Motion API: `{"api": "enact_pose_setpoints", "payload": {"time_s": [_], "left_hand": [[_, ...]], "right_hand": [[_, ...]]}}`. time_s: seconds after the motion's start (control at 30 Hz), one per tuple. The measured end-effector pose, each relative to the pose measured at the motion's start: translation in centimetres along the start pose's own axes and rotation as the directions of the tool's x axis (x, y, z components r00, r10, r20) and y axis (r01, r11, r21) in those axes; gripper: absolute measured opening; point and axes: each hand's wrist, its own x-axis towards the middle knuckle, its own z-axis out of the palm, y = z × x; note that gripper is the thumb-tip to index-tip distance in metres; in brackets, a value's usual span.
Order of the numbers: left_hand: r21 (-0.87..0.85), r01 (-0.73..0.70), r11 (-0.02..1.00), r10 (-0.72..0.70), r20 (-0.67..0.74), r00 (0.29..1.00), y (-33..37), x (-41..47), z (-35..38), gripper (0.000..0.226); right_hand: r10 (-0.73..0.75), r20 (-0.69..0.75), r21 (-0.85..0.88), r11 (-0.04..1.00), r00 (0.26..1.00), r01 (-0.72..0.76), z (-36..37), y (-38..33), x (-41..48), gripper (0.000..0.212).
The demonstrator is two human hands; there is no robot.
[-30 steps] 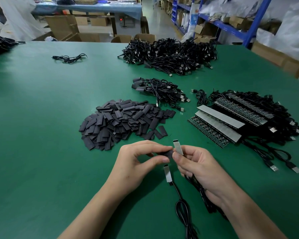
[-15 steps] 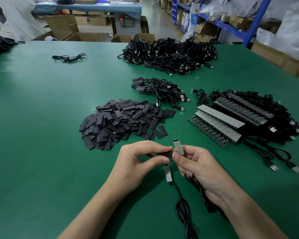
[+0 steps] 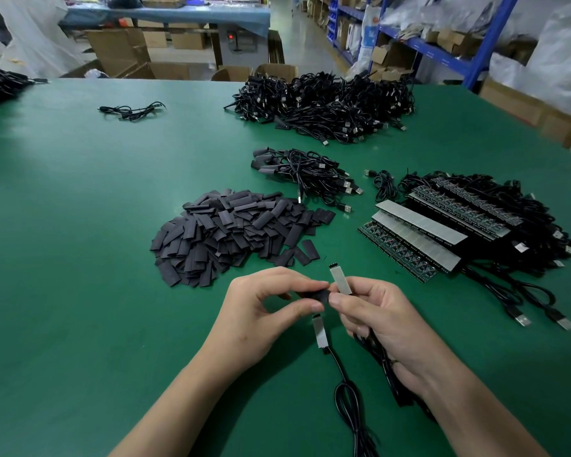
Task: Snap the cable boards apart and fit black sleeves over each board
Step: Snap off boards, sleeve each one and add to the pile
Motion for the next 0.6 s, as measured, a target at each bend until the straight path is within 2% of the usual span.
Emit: {"api": "enact_pose_setpoints", "payload": {"time_s": [0.07,0.27,0.4,0.6], "left_hand": [[0.030,-0.024,0.999,0.024,0.001,1.000,0.04,-0.05,0.02,0.021],[0.152,-0.068,0.986,0.069,0.000,0.998,0.16,-0.18,-0.10,0.020],[0.261,-0.114,0.959,0.114,0.015,0.993,0.17,-0.27,-0.09,0.018],[0.314,-0.154,0.937,0.155,0.020,0.988,0.02,-0.24,-0.10,0.015]], "right_hand": [[-0.004,-0.018,-0.013,1.000,1.000,0.004,0.02,0.05,0.05,0.006],[-0.044,-0.014,-0.099,0.994,0.999,0.043,0.37,-0.12,0.05,0.011],[-0.061,-0.014,-0.123,0.991,0.998,0.059,0.16,0.26,0.03,0.034],[-0.048,-0.009,-0.172,0.984,0.999,0.046,0.26,0.19,0.00,0.037]]}}
